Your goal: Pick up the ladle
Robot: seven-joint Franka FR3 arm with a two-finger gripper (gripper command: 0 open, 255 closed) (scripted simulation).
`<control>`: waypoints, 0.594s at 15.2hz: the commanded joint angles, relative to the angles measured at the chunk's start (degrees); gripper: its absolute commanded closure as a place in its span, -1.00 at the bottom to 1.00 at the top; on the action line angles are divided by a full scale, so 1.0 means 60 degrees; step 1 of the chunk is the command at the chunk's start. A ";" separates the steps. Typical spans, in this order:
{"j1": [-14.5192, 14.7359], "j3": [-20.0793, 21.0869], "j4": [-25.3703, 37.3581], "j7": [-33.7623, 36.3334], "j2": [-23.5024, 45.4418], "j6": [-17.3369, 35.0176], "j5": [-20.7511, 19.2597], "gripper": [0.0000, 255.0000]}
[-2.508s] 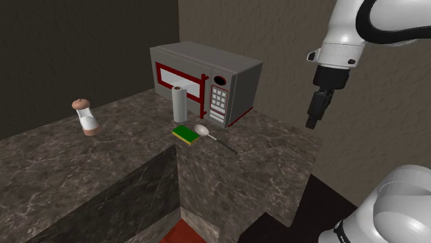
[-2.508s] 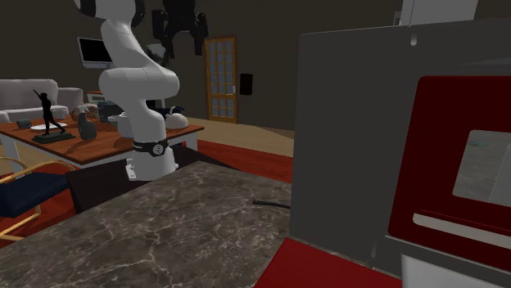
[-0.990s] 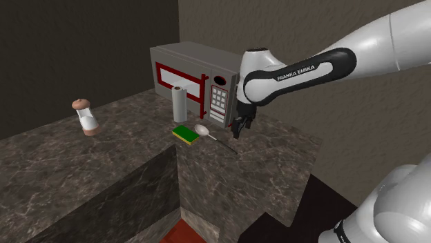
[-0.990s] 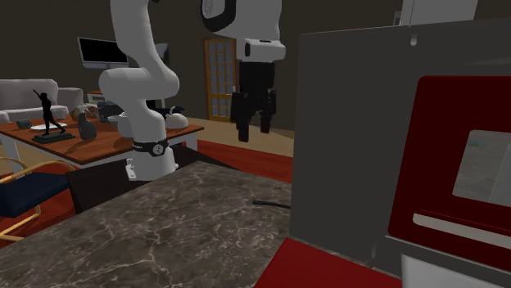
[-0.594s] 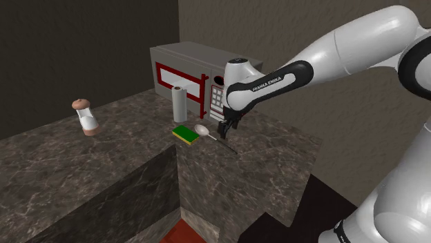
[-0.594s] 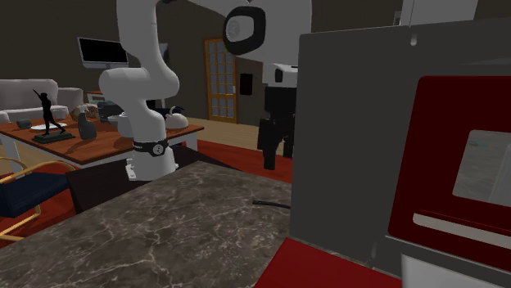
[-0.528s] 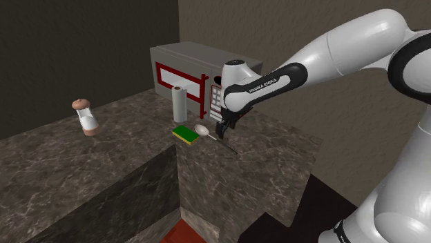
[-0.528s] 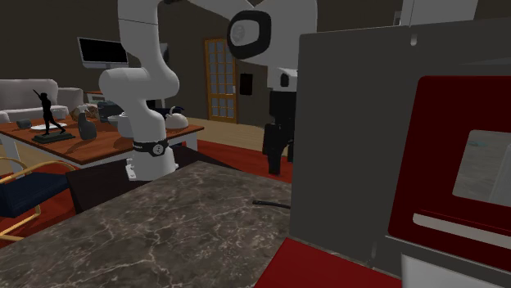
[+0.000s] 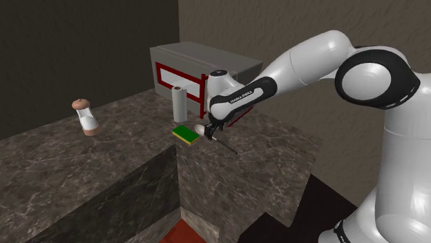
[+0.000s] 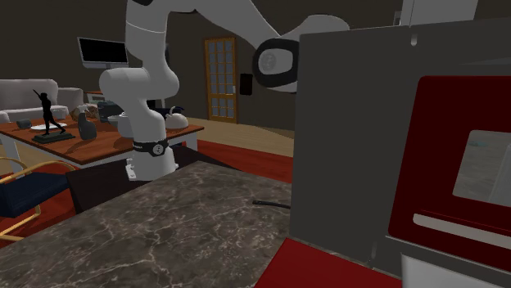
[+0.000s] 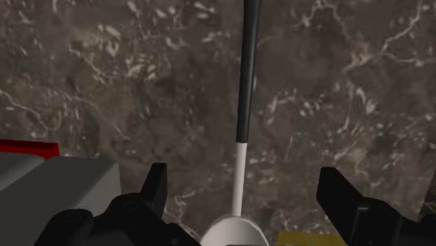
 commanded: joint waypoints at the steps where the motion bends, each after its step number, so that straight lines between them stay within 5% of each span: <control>1: 0.0013 -0.0037 0.0067 0.0046 0.0226 0.0162 -0.0059 -1.00; 7: 0.0040 -0.0086 0.0020 0.0145 0.0614 0.0593 -0.0152 -1.00; 8: 0.0045 -0.0081 0.0033 0.0148 0.0599 0.0564 -0.0147 1.00; 9: 0.0047 -0.0082 0.0049 0.0151 0.0616 0.0566 -0.0149 1.00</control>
